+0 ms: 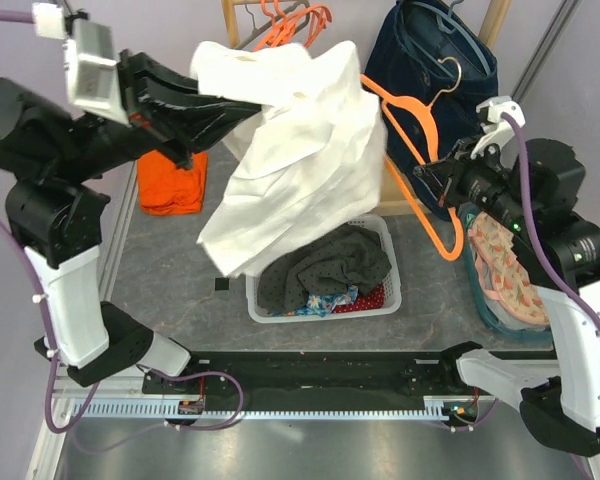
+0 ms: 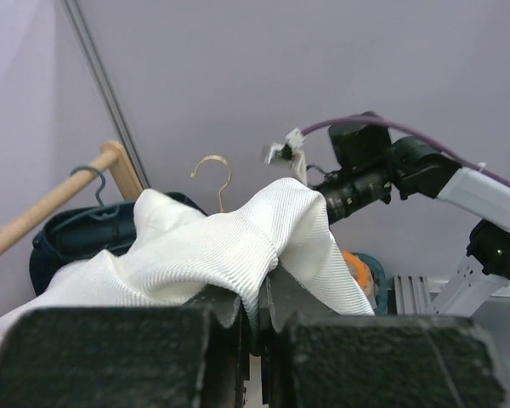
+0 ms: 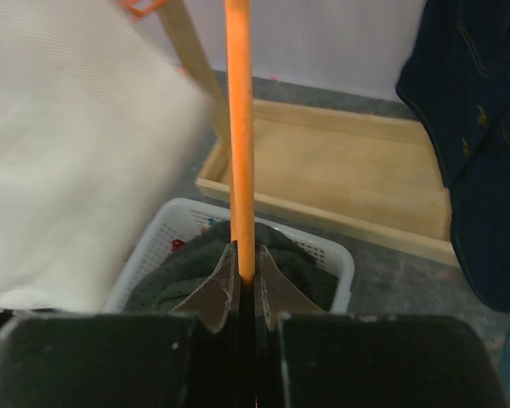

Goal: Remove the skirt from the hanger

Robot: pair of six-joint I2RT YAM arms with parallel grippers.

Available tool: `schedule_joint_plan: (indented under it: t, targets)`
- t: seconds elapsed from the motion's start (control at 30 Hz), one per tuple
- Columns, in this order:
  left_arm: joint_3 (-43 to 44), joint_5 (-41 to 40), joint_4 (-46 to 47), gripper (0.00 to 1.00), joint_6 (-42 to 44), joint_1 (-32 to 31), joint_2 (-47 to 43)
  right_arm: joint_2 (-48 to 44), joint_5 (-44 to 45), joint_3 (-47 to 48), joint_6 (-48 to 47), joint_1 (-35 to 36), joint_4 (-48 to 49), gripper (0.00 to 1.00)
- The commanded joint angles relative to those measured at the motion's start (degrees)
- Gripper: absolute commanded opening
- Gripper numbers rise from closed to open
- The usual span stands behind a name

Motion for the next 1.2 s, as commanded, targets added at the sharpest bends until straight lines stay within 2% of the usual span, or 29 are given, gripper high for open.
schedule_joint_plan:
  t: [0.0, 0.13, 0.33, 0.43, 0.57, 0.63, 0.67, 0.77, 0.93, 1.03, 1.17]
  targets:
    - [0.6, -0.1, 2.5, 0.02, -1.3, 0.0, -0.7, 1.9, 12.0, -0.7, -2.5, -0.3, -2.9, 0.0]
    - [-5.8, 1.9, 2.3, 0.02, -2.2, -0.1, -2.2, 2.3, 11.9, 0.0, -2.3, -0.3, -2.5, 0.0]
    - [-15.2, -0.4, 0.9, 0.02, 1.3, -1.5, -3.8, 4.2, 13.2, 2.9, -2.8, -0.3, -2.5, 0.0]
    - [-18.4, -2.9, -0.2, 0.02, 4.1, -3.6, -4.3, 4.5, 13.9, 3.4, -2.7, -0.2, -1.5, 0.0]
    - [-24.9, -6.7, -3.5, 0.02, 12.6, -6.5, -6.4, 5.2, 14.2, 4.8, -2.5, -0.3, -0.8, 0.0]
    - [-31.1, -8.8, -6.2, 0.02, 15.8, -8.2, -8.0, 5.6, 14.8, 5.6, -2.5, -0.2, -0.8, 0.0]
    - [-33.5, -9.7, -7.1, 0.02, 20.4, -9.2, -8.8, 5.8, 15.0, 5.8, -2.5, -0.3, -0.8, 0.0]
    - [-47.1, -15.6, -9.5, 0.02, 28.8, -12.7, -11.7, 6.3, 15.2, 6.9, -2.3, -0.2, -0.4, 0.0]
    - [-64.0, -29.1, -10.0, 0.02, 41.8, -16.7, -16.0, 7.4, 15.2, 8.0, -1.9, -0.2, 0.3, 0.0]
    - [-73.5, -31.4, -11.3, 0.02, 44.4, -18.7, -18.9, 9.0, 14.1, 9.3, -1.8, -0.2, 0.1, 0.0]
    - [-86.9, -43.4, -8.1, 0.02, 46.6, -24.0, -20.6, 10.9, 12.8, 10.9, -0.9, -0.2, 0.4, 0.0]
